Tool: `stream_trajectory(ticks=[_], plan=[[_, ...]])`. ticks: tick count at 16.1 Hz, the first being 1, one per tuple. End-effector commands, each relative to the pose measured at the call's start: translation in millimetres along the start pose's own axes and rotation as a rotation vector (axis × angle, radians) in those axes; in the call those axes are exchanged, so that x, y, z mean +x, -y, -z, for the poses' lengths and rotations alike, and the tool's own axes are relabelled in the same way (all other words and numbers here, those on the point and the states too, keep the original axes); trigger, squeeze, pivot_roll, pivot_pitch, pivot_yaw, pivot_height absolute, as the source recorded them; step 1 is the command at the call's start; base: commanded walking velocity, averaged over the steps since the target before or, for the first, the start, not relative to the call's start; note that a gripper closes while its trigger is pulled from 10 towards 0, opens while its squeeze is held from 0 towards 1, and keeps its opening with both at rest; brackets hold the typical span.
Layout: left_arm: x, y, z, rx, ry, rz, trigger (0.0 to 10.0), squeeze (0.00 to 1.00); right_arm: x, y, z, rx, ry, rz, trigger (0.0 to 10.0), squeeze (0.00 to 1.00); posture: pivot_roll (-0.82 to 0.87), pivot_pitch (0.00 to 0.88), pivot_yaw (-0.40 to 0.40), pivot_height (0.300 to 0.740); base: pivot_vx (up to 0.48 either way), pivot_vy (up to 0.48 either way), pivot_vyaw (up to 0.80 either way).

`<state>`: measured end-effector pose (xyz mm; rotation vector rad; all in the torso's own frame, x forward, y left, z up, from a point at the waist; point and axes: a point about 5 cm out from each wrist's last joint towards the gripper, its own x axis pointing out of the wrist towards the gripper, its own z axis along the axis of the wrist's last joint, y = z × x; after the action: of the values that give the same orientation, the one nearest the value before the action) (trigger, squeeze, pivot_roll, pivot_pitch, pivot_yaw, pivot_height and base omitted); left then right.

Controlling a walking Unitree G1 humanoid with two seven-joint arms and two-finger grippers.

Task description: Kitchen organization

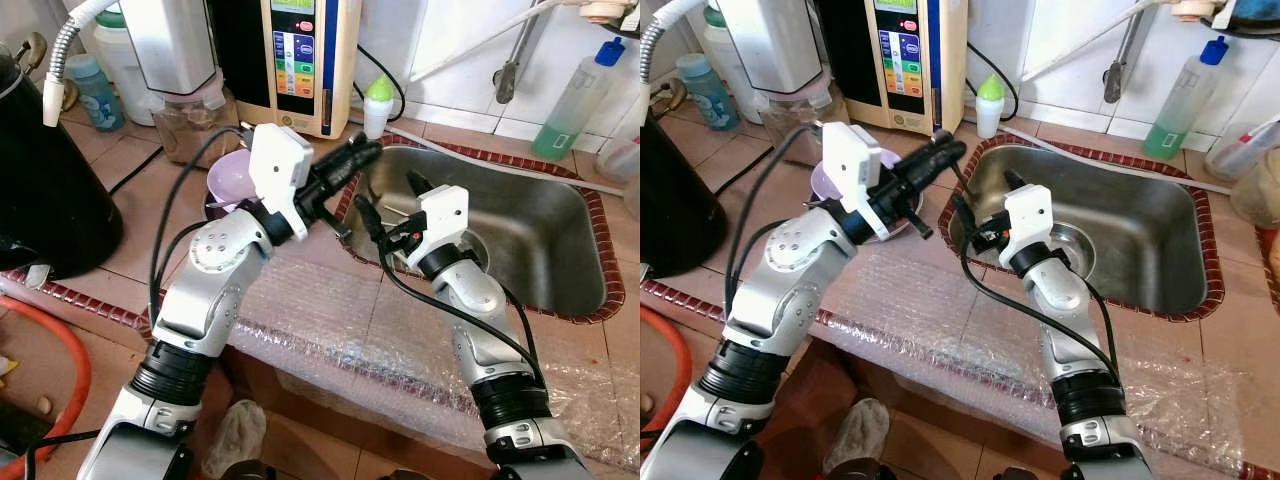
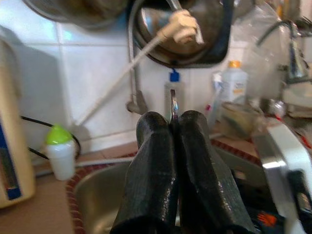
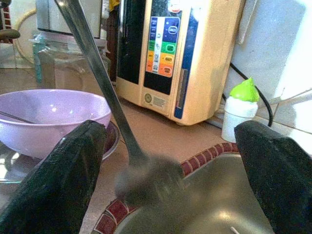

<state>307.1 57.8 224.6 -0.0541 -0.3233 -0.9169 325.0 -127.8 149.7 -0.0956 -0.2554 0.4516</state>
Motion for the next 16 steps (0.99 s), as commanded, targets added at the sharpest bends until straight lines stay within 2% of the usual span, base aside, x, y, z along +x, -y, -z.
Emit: stream_trajectory(ticks=[1,2,3,6,9,16], plan=[[5.4,7.4,-7.9,0.015,0.013,0.058,0.0,0.00,3.2,-4.9,1.2,0.012,-0.001,-0.028,10.0,0.00,0.04,0.000,0.039,0.740,0.000,0.000,0.00],[6.2,9.8,-8.0,0.006,0.011,0.072,0.0,0.00,4.2,-7.3,2.9,0.014,-0.006,-0.030,4.6,0.00,0.04,0.000,0.039,0.740,0.000,0.000,0.00],[6.5,11.5,-8.2,0.003,0.007,0.081,0.0,0.00,5.8,-8.0,4.1,0.014,-0.009,-0.026,0.0,0.00,0.04,0.000,0.038,0.740,0.000,0.000,0.00],[4.5,14.1,-3.2,0.006,-0.015,0.090,0.0,0.00,16.2,-10.9,9.1,0.057,-0.040,0.007,0.0,0.00,0.04,0.000,0.034,0.740,0.000,0.000,0.00],[1.5,12.6,-0.8,0.021,-0.031,0.079,0.0,0.00,18.3,-10.2,8.2,0.064,-0.035,0.016,0.0,0.00,0.05,0.000,0.015,0.740,0.000,0.000,0.00],[-6.4,5.0,5.5,0.053,-0.063,0.041,0.0,0.00,19.7,4.4,10.9,0.082,-0.057,0.080,0.0,0.00,0.06,0.000,0.009,0.740,0.000,0.000,0.00]])
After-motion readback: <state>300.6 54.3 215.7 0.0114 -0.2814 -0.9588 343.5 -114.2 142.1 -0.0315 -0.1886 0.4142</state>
